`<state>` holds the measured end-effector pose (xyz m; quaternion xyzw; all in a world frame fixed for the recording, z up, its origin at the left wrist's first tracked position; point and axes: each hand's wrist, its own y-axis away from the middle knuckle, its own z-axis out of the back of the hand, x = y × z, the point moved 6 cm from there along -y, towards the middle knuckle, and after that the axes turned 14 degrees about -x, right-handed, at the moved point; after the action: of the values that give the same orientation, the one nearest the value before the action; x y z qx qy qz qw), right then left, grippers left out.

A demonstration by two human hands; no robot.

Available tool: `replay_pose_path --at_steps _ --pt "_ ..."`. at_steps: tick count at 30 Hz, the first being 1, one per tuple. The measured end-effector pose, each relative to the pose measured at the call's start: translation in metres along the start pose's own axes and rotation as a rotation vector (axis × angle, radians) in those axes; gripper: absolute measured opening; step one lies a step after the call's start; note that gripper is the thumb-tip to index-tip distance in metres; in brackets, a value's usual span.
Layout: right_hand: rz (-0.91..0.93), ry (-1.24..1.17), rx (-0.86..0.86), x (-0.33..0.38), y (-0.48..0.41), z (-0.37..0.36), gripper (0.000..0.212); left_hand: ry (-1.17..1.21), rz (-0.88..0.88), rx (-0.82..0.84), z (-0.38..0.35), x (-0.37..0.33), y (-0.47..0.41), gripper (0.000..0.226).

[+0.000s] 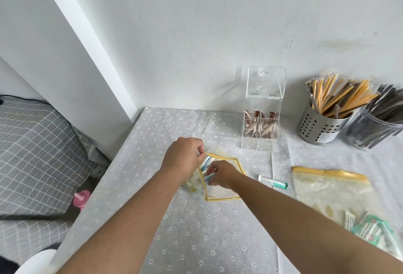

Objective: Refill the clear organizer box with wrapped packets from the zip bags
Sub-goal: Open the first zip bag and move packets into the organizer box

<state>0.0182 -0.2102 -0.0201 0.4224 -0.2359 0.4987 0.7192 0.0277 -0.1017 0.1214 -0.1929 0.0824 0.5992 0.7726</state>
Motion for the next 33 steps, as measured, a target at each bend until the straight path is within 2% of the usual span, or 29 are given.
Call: replay_pose_path --at_steps 3,5,8,10,14,16,25,27,30,33 --pt "-0.033 -0.111 -0.027 -0.006 0.002 -0.002 0.017 0.001 -0.006 0.002 -0.002 -0.002 0.000 0.006" --pt "-0.048 -0.127 -0.093 -0.009 0.001 -0.002 0.008 0.004 -0.012 0.006 -0.003 -0.003 0.000 0.006" --pt "-0.038 -0.083 -0.141 -0.005 0.002 0.000 0.008 -0.008 -0.014 0.016 -0.004 -0.005 0.000 0.007" --pt "0.051 0.019 -0.150 0.003 0.006 0.006 0.008 -0.020 -0.008 0.013 -0.004 -0.006 -0.002 0.007" --pt "0.375 0.256 -0.113 0.030 0.028 0.034 0.013 -0.048 0.021 -0.011 -0.002 -0.011 -0.014 0.008" --pt "0.447 0.282 -0.128 0.038 0.037 0.060 0.012 -0.060 0.043 -0.028 -0.002 -0.015 -0.023 0.007" --pt "0.358 -0.008 -0.381 0.071 0.040 0.214 0.008 -0.131 0.128 -0.058 -0.006 -0.021 -0.058 0.013" --pt "0.354 0.061 -0.454 0.077 0.027 0.239 0.010 -0.120 0.138 -0.063 -0.007 -0.018 -0.061 0.013" --pt "0.376 0.288 -0.532 0.087 -0.002 0.249 0.013 -0.099 0.152 -0.062 -0.010 -0.014 -0.062 0.013" --pt "0.373 0.472 -0.464 0.087 -0.031 0.234 0.018 -0.083 0.144 -0.063 -0.012 -0.012 -0.062 0.012"
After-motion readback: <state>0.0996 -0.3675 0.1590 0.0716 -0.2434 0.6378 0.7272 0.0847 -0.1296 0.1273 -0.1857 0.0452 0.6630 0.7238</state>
